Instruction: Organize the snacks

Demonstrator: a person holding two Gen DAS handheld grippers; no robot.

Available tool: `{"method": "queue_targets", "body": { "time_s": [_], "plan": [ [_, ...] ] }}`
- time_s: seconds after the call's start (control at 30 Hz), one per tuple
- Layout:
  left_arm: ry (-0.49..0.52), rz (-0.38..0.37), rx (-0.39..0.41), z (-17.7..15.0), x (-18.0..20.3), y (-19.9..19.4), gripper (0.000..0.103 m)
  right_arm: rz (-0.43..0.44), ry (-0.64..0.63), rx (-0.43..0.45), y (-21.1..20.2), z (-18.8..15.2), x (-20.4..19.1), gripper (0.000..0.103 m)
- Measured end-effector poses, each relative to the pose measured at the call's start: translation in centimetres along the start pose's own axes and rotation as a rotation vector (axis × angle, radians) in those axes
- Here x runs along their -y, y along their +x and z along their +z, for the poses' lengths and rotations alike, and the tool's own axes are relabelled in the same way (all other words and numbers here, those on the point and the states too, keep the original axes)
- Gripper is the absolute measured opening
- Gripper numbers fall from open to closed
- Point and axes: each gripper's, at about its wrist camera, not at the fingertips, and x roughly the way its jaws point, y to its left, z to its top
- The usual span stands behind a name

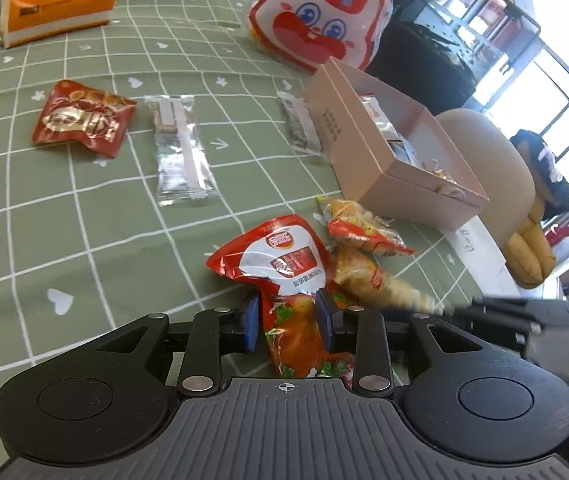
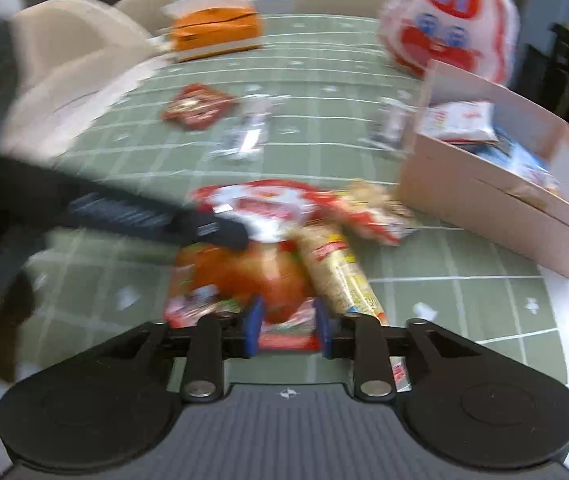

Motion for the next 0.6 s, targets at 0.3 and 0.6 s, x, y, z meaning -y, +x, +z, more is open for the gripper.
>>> {"method": "queue_targets", "body": {
  "time_s": [0.3, 0.6],
  "plan": [
    [-0.061, -0.068, 0.054, -0.1, -1.4, 1.1, 0.036, -0.046, -0.01, 0.008, 1.3, 0.3, -0.4, 0.023],
    [-0.061, -0.092, 0.041, 0.4, -0.5, 0.6, 0.04, 0.046, -0.01, -0.004, 0.9, -0.1, -0.8, 0.023]
  ]
}}
